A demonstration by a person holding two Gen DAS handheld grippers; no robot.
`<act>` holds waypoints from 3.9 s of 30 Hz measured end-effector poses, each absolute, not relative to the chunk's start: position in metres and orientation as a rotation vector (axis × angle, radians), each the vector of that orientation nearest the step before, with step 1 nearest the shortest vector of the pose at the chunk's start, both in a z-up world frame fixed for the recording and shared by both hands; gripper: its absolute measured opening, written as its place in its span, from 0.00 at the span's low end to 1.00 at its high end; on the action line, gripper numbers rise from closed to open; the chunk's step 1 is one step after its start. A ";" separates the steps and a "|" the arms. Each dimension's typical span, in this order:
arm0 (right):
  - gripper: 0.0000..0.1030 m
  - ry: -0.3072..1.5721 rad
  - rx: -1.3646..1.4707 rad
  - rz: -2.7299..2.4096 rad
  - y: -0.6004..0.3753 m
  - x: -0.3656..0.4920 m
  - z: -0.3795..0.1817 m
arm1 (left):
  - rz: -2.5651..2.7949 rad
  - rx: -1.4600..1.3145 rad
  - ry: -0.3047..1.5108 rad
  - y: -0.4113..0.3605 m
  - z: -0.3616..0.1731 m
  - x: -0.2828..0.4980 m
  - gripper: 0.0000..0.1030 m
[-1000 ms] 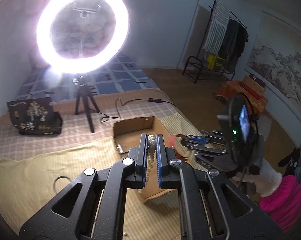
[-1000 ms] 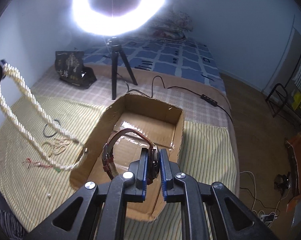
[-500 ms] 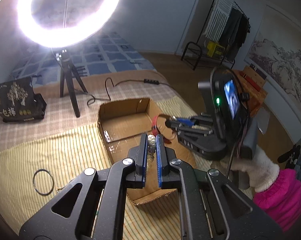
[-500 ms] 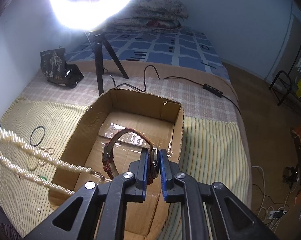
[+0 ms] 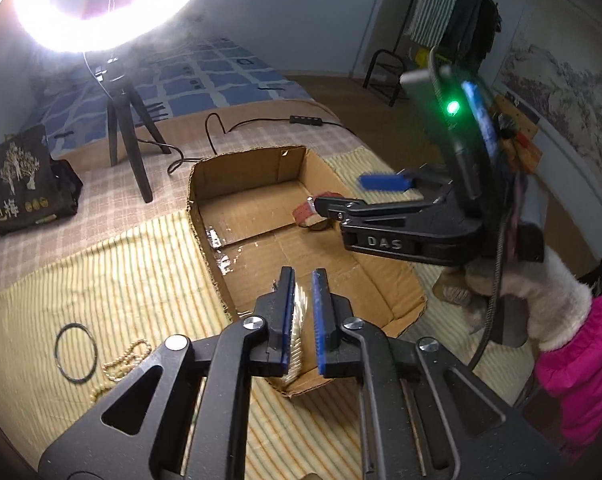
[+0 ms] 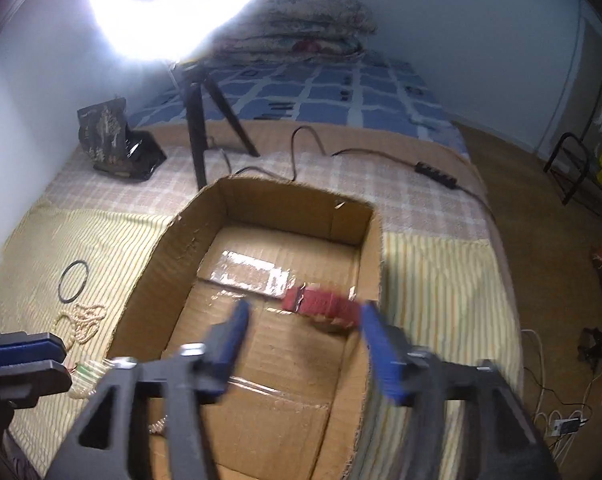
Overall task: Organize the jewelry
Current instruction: 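Open both tools to drop watch and necklace into the box, then move both tools back over the remaining jewelry on the bed, then grasp cream bead bracelet with left tool while right tool grasps the loose pearl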
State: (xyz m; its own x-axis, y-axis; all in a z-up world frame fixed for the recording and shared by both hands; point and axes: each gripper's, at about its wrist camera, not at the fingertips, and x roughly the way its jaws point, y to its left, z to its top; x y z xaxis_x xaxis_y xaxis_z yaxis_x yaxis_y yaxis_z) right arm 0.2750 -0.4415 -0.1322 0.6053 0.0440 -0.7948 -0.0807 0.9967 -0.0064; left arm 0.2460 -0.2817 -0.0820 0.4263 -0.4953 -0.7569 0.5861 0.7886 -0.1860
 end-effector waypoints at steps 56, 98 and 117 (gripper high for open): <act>0.94 0.842 -0.214 0.315 -0.294 0.108 -0.129 | -0.402 -0.026 1.010 -0.044 -0.139 0.227 0.39; 0.36 1.056 -0.275 0.556 -0.223 0.127 -0.217 | -0.396 -0.082 1.205 -0.073 -0.211 0.283 0.24; 0.22 1.045 -0.440 0.508 -0.202 0.112 -0.225 | -0.358 -0.013 1.143 -0.077 -0.215 0.277 0.05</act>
